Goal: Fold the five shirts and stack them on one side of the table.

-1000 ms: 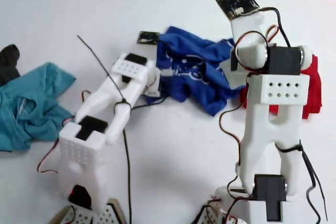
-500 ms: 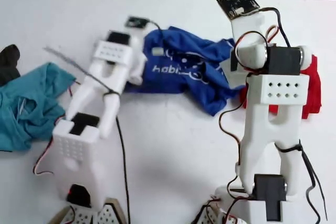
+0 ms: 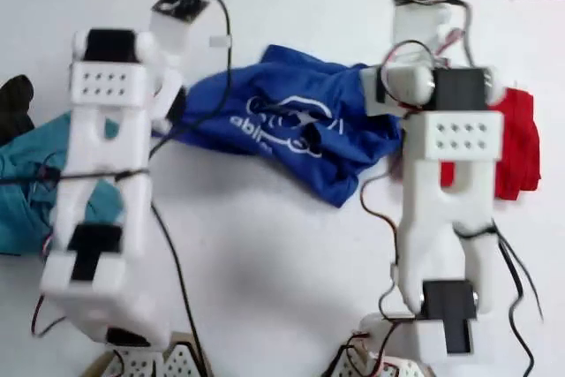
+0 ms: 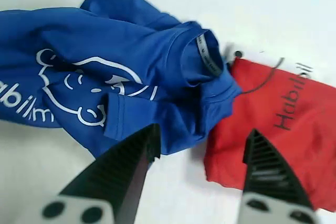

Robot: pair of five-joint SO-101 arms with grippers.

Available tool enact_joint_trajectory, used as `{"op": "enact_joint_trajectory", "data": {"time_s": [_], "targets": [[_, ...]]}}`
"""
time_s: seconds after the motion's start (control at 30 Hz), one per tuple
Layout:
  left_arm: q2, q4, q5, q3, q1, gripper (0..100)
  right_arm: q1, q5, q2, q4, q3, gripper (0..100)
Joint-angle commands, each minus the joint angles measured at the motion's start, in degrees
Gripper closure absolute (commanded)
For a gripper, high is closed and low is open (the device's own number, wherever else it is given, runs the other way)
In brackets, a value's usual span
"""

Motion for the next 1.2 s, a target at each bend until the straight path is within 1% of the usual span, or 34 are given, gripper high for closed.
{"op": "enact_joint_trajectory", "data": {"time_s": [0.0, 0.13, 0.27, 0.4, 0.57, 0.73, 0.87, 1.03, 1.17], "targets": [[-14.3, 0.9, -5.2, 14.0, -3.1, 97, -2.7, -0.5, 5.7, -1.0, -4.1, 74.1], [-23.6, -0.3, -9.9, 25.7, -7.5, 97, -3.8, -0.6, 12.7, -0.7, -11.8, 74.1], [-29.5, -1.8, -12.3, 33.1, -11.1, 97, -5.8, -0.6, 17.8, -0.6, -19.7, 74.1], [-32.4, -3.7, -13.6, 39.6, -12.8, 97, -9.5, -0.6, 22.4, -0.6, -27.1, 74.1], [-32.6, -7.1, -14.8, 47.0, -15.2, 97, -14.5, -0.6, 29.8, -0.9, -36.7, 74.1], [-32.6, -9.8, -14.8, 51.4, -16.8, 97, -17.7, -0.6, 39.5, -1.6, -46.1, 73.9], [-32.7, -9.7, -14.8, 52.1, -16.8, 97, -20.2, -0.6, 48.0, -4.6, -52.2, 73.9], [-32.7, -9.7, -14.4, 52.0, -16.8, 97, -23.3, -0.6, 57.8, -11.5, -56.4, 74.0], [-32.7, -9.2, -14.3, 51.7, -16.8, 97, -23.6, -0.6, 64.3, -18.3, -57.1, 74.0]]}}
